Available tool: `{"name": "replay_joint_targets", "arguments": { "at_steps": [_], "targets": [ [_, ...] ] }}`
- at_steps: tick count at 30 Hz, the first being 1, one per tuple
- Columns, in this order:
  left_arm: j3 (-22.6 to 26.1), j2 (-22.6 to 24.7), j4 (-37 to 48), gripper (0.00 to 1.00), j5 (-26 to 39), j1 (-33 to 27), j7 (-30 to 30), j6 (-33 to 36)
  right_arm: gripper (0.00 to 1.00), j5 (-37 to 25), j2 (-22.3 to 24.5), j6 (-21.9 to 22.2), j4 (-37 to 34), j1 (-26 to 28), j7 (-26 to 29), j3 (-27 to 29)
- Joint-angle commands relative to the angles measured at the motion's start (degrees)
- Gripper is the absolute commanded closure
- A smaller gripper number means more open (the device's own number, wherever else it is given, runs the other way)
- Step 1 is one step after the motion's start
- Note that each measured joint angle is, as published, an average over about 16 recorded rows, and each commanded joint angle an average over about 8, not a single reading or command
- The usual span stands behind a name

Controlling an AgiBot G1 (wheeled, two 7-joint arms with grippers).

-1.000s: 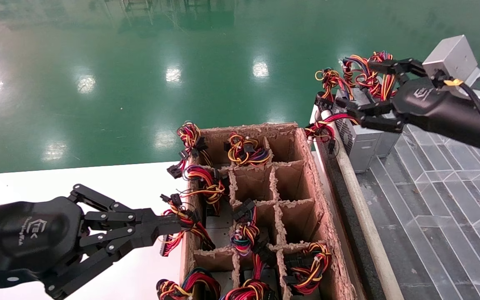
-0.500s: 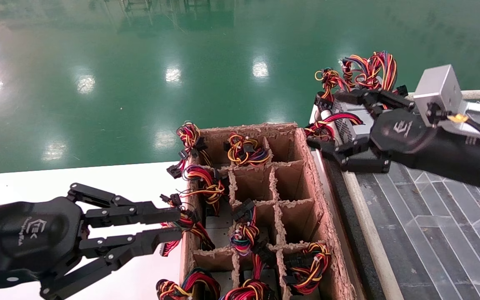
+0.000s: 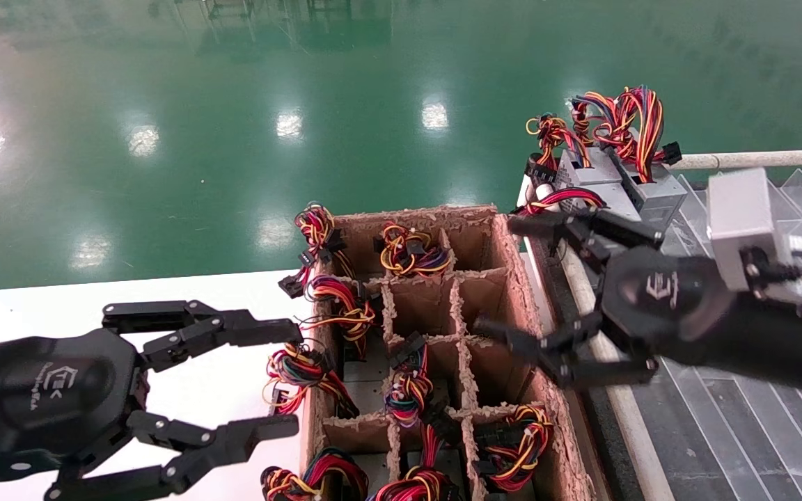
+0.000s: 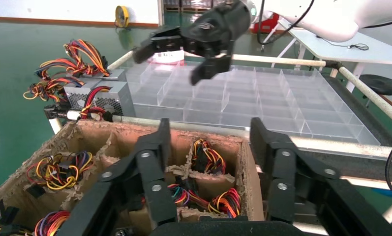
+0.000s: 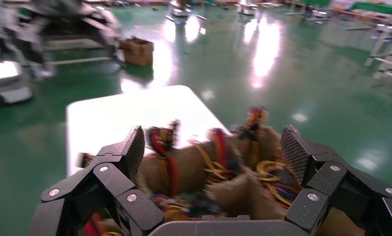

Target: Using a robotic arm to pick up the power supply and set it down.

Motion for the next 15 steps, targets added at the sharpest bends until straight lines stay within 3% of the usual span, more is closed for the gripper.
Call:
{"name": "replay_joint_targets", "arguments": {
  "at_steps": [1,15],
  "targets": [
    [0.00,0.00,0.00,0.00,0.00,0.00,0.00,0.00,0.00,1.27,0.24,-1.30,0.67,-0.66,0.36,0.03],
    [0.00,0.00,0.01,0.00,-0.01,0.01,0.00,-0.01,0.00,8.72,1.65,-8.88,4.61,-4.54,2.41,0.16]
  ]
}}
